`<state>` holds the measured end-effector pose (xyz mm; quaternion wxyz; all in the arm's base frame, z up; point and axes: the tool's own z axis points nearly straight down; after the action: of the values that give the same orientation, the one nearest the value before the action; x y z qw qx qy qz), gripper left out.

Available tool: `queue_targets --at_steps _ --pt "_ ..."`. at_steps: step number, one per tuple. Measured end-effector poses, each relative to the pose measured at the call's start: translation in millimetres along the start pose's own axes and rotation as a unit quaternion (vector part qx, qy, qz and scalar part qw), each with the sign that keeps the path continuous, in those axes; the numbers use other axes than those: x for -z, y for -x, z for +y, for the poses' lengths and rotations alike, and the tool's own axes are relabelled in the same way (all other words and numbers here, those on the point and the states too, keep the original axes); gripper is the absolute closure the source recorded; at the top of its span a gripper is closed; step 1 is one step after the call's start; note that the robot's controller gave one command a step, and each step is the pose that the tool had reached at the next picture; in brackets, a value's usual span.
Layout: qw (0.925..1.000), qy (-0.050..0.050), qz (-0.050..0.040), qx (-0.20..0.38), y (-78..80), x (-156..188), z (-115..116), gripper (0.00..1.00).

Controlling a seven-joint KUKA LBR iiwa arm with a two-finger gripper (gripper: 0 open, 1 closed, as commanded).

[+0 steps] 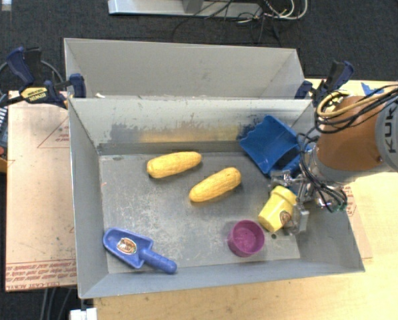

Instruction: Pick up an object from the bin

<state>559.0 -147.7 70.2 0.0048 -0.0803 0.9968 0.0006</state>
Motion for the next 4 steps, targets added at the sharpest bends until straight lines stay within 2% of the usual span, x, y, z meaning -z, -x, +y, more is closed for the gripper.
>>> queue_targets --at_steps 1,3,4 --pt "0.9997 0.001 -0.0009 0.023 -2.8 2 24 1.00" --pt "0.9997 0.001 0.0008 0.023 -3.8 4 25 1.00" --pt "0.9997 0.003 0.0055 0.023 -6.6 22 27 1.00"
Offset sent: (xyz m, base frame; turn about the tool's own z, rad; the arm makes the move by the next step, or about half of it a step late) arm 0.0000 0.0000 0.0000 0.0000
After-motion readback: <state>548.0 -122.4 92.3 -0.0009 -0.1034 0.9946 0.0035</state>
